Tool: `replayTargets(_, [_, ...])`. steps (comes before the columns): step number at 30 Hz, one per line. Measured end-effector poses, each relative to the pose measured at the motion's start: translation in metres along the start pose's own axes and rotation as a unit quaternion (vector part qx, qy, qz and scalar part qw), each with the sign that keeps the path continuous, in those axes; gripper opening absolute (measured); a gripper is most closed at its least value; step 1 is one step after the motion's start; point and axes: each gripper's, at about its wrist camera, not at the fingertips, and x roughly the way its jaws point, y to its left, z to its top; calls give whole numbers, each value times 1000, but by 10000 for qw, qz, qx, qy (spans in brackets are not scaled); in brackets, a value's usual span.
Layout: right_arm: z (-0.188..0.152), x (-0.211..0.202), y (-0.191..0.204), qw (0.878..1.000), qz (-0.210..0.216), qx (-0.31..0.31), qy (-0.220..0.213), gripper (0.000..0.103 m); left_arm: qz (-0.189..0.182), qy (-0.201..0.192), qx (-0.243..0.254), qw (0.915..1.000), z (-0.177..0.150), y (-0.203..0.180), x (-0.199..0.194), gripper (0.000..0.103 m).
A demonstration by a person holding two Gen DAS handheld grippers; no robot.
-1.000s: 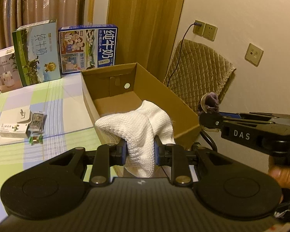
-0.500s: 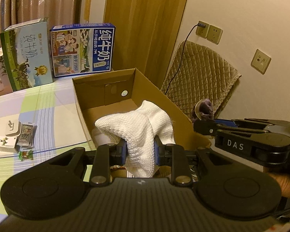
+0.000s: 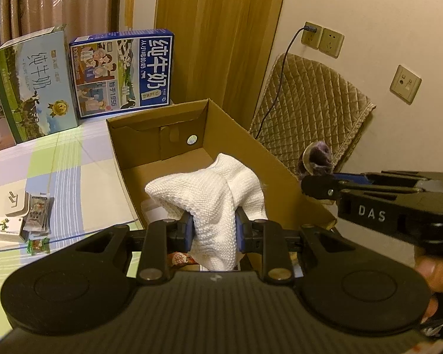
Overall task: Organize objects
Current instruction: 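Lift the cloth and scrunchie and carry both grippers over the cardboard box, then open both grippers to drop the cloth and scrunchie into the box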
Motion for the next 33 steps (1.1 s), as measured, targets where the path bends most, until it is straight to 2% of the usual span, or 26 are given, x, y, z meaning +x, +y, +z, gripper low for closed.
replayTargets(3, [4,2,0,10000,-7,14,-10,19,59,-14,73,10000,3,1,5,23])
replayTargets(5, [5,3,-1,10000,-7,37,-13,19,19,11,78,10000,7,2,12,28])
replayTargets(7, [6,4,-2,10000,-9,63,-3,19,-55,53,79,9999,9,5,21,43])
replayTargets(8, [5,4,-3,10000,-6,72,-2,19,-23,38,77,10000,8,7,23,46])
replayTargets(15, [-2,5,-4,9999,31,138,80,19,245,-97,73,9996,3,22,8,50])
replayTargets(21, [-1,11,-3,9991,226,329,121,21,228,-180,-139,9995,-1,34,-7,56])
replayTargets(22, [1,12,-5,9987,300,392,102,39,226,-185,-171,9994,-2,36,-9,58])
replayTargets(23, [2,13,-7,9980,381,501,48,66,231,-195,-201,9993,-3,38,-11,59])
replayTargets(24, [2,12,-9,9971,459,609,-30,75,236,-210,-217,9993,-4,39,-13,62])
replayTargets(27, [3,7,-13,9959,494,745,-160,78,291,-254,-206,9990,-10,44,-21,70])
replayTargets(30, [0,1,-14,9957,459,793,-165,78,437,-289,-172,9985,-16,48,-28,74])
replayTargets(33, [-4,-6,-14,9955,424,836,-154,78,434,-289,-292,9982,-22,55,-37,77])
